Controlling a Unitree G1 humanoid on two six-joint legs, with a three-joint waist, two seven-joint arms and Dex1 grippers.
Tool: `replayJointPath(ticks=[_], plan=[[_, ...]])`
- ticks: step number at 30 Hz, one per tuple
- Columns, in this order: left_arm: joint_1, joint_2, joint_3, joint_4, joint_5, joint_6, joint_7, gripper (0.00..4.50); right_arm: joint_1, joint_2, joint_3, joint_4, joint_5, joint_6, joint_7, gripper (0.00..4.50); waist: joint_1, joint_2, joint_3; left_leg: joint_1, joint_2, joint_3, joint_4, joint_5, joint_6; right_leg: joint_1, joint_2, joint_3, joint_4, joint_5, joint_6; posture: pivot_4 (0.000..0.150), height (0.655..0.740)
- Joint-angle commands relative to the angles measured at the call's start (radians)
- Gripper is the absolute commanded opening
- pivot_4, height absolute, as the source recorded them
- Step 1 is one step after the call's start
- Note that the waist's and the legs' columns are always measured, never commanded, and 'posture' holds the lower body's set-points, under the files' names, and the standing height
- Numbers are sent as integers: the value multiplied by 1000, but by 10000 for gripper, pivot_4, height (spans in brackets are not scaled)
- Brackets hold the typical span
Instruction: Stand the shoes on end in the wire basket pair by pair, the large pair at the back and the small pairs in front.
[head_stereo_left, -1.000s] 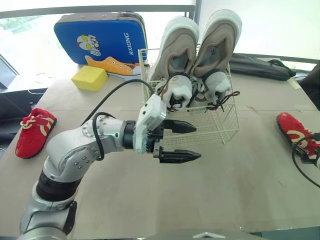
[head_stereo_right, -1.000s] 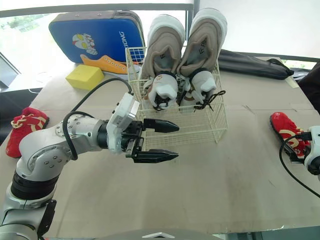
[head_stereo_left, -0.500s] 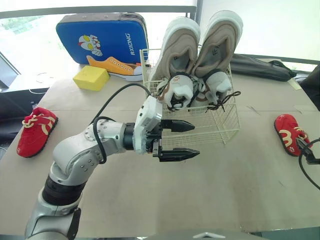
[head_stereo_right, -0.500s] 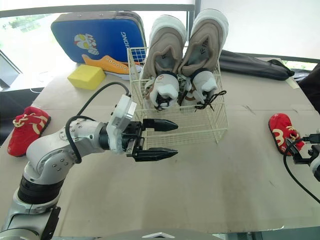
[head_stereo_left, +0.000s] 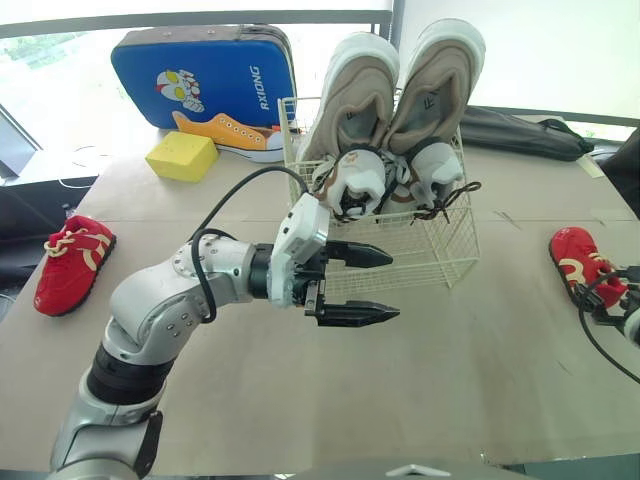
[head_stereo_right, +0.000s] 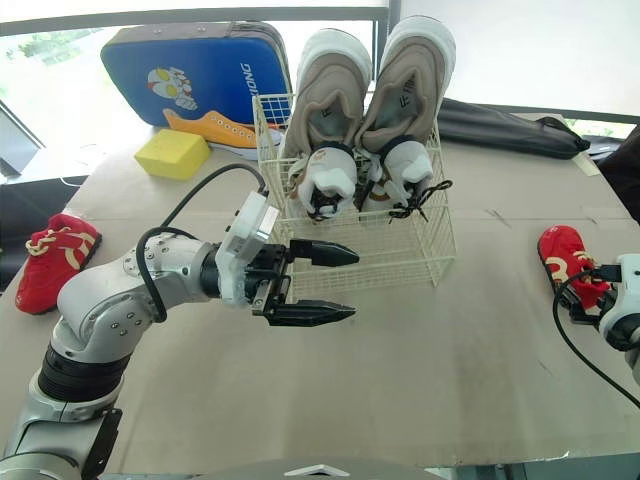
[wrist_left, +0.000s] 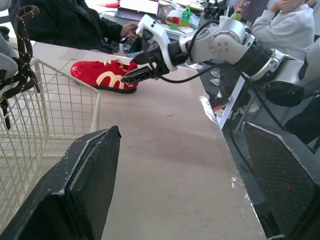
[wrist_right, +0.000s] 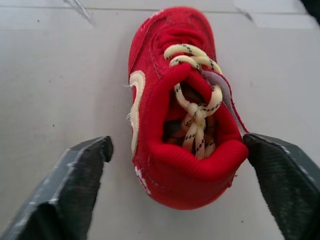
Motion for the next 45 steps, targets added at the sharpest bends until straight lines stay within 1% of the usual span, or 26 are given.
replayJointPath(ticks=[1,2,4,6,7,10,12,14,16,18,20,21,23,25,26,27,28,30,31,33,34,36,40,43,44,45], plan=[[-18,6,17,-33,-4,5,16,45000,-12,-11,18,16,-17,-22,7,26035,-1,-1,0,0,0,0,0,0,0,0,0,0,0,0,0,1500,7400],[-19,5,17,-34,-3,7,20,45000,-13,-13,25,22,-24,-28,9,22129,-2,-1,-1,0,0,0,0,0,0,0,0,0,0,0,0,1500,7400],[-21,4,16,-32,0,9,27,45000,-11,-29,44,28,-44,-45,17,12167,-2,-2,-1,0,0,0,0,0,0,0,0,0,0,0,0,1500,7400],[-23,1,20,-28,-2,14,38,45000,-5,-34,48,16,-52,-58,24,3745,-2,-2,-1,0,0,0,0,0,0,0,0,0,0,0,0,1500,7400],[-24,-3,27,-19,-10,19,47,45000,7,-46,50,2,-59,-74,36,1052,-2,-2,-1,0,0,0,0,0,0,0,0,0,0,0,0,1500,7400],[-20,-16,64,18,-48,41,75,45000,87,-115,49,-62,-103,-230,134,474,2,1,0,0,0,0,0,0,0,0,0,0,0,0,0,1500,7400],[-21,-49,114,61,-125,75,127,45000,136,-154,17,-121,-81,-347,253,474,0,3,2,0,0,0,0,0,0,0,0,0,0,0,1,1500,7400],[-48,-73,174,137,-216,137,190,45000,188,-248,-70,-192,-44,-469,444,474,-4,5,3,1,0,0,0,0,0,1,0,0,0,-1,3,1500,7400],[-90,-61,213,205,-276,195,214,45000,201,-357,-169,-225,7,-523,629,474,-14,6,6,2,0,0,0,0,1,3,0,0,0,-1,4,1500,7400],[-139,-32,242,269,-335,259,219,45000,182,-466,-249,-216,39,-604,814,474,-23,2,8,2,0,0,0,0,1,3,0,0,0,-1,4,1500,7400],[-214,2,257,361,-381,341,230,45000,110,-603,-283,-183,114,-585,967,474,-27,0,10,3,1,-2,0,0,0,3,1,-1,0,-1,4,1500,7400],[-257,21,251,406,-396,386,217,45000,65,-669,-270,-168,154,-583,1031,474,-27,-1,11,3,1,-2,0,0,0,3,1,-1,0,-2,4,1500,7400],[-341,41,231,480,-437,473,178,45000,-41,-773,-191,-142,229,-624,1114,474,-26,-1,13,3,1,-2,0,0,0,3,1,-2,0,-2,3,1500,7400],[-420,49,171,526,-422,547,126,45000,-193,-851,-21,-127,301,-694,1134,474,-24,0,15,3,2,-3,-1,-1,0,2,-1,-2,-1,-2,3,1500,7400],[-452,47,142,540,-401,564,98,45000,-291,-861,83,-124,314,-727,1140,474,-23,-1,15,3,1,-3,0,-3,-4,3,-3,-2,-1,-2,3,1500,7400],[-482,40,120,558,-387,582,79,45000,-388,-852,183,-124,310,-760,1159,474,-22,-2,16,2,0,-5,-1,-3,-4,3,-6,-2,-2,-2,3,1500,7400],[-511,31,99,576,-374,596,56,45000,-504,-814,288,-125,289,-781,1191,474,-23,-4,16,1,0,-6,-1,-3,-4,3,-7,-2,-3,-2,3,1500,7400],[-564,17,54,609,-343,618,0,45000,-750,-688,487,-103,225,-800,1265,474,-25,-7,17,-1,-1,-6,-2,-3,-5,3,-7,-3,-7,-2,3,1500,7400],[-585,12,32,619,-325,623,-27,45000,-837,-646,564,-87,201,-813,1287,474,-29,-11,16,-2,-1,-6,-1,-1,-8,2,-7,-4,-9,-1,4,1500,7400],[-620,-1,-9,628,-296,634,-73,45000,-980,-569,679,-38,167,-842,1301,474,-33,-8,18,-4,-2,-4,0,0,-9,1,-5,-5,-10,1,8,1500,7400],[-636,-9,-24,630,-287,642,-95,45000,-1041,-545,731,-12,154,-866,1301,474,-34,-7,18,-5,-3,-4,0,0,-9,-1,-4,-4,-9,3,10,1500,7400],[-665,-26,-53,636,-270,661,-127,45000,-1143,-487,802,38,136,-893,1301,474,-31,-7,17,-6,-3,-5,-1,0,-9,-3,-3,-4,-9,5,6,1500,7400],[-680,-33,-124,602,-219,661,-197,45000,-1243,-423,883,85,128,-941,1301,474,-22,-7,15,-10,-2,-11,0,3,-5,-4,-1,-5,-11,6,5,1500,7400],[-677,-23,-163,585,-187,660,-246,36876,-1277,-398,913,90,135,-957,1301,0,-21,-8,15,-11,-3,-12,1,3,-5,-4,0,-4,-11,6,5,1500,7400],[-676,-22,-164,584,-184,662,-261,31631,-1284,-395,920,89,140,-948,1301,0,-21,-8,15,-11,-4,-12,1,3,-5,-4,1,-4,-11,6,5,1500,7400],[-675,-21,-161,583,-184,668,-272,29690,-1291,-389,921,90,140,-929,1301,0,-21,-8,15,-12,-4,-12,1,3,-5,-4,1,-3,-11,6,5,1500,7400]])
